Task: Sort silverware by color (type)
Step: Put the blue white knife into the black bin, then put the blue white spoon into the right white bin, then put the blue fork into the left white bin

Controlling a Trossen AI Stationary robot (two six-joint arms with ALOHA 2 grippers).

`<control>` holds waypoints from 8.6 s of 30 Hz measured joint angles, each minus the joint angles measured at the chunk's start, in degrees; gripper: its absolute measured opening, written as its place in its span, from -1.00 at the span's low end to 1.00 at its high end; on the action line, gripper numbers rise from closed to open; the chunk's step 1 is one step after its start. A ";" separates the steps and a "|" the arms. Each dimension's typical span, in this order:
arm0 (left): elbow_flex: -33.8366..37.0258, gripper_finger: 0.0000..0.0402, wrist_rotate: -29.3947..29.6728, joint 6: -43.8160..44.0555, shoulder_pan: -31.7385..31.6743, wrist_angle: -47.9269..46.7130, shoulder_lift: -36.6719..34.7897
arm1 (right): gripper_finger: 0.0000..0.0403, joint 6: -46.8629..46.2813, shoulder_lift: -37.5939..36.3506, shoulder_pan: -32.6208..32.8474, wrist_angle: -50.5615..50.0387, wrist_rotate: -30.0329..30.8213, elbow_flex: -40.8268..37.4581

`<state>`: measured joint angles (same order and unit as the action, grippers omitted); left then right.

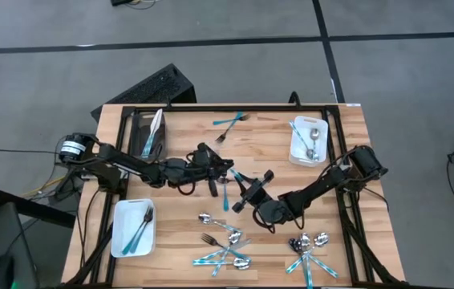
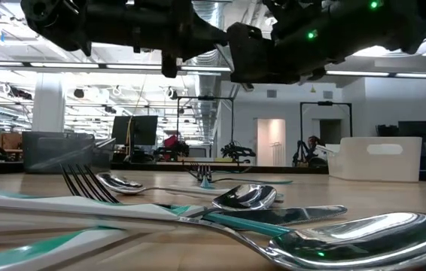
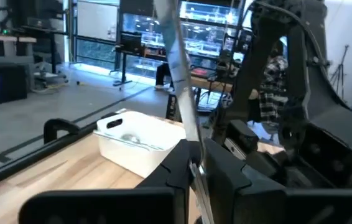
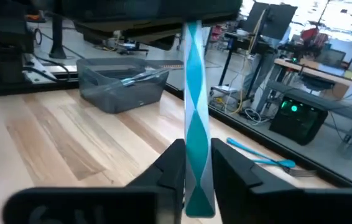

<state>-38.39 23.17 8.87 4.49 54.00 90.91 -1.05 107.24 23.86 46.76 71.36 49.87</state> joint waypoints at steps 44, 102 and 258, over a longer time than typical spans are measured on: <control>-8.23 -0.50 2.59 6.47 -45.39 -103.15 -27.39 | 0.42 -30.32 -11.54 -1.01 -34.28 -12.42 -0.20; -6.81 -0.15 15.95 11.32 6.57 -78.25 -29.60 | -0.80 -24.79 11.84 -5.25 -75.09 -50.16 30.41; 8.02 -0.15 -5.93 6.31 -11.52 -26.51 -3.63 | -0.89 -11.11 -11.75 -26.31 -95.09 -84.97 13.07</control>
<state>-30.37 17.23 15.18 -7.03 27.49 87.29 -12.16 95.49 -2.45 -48.34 -13.61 62.94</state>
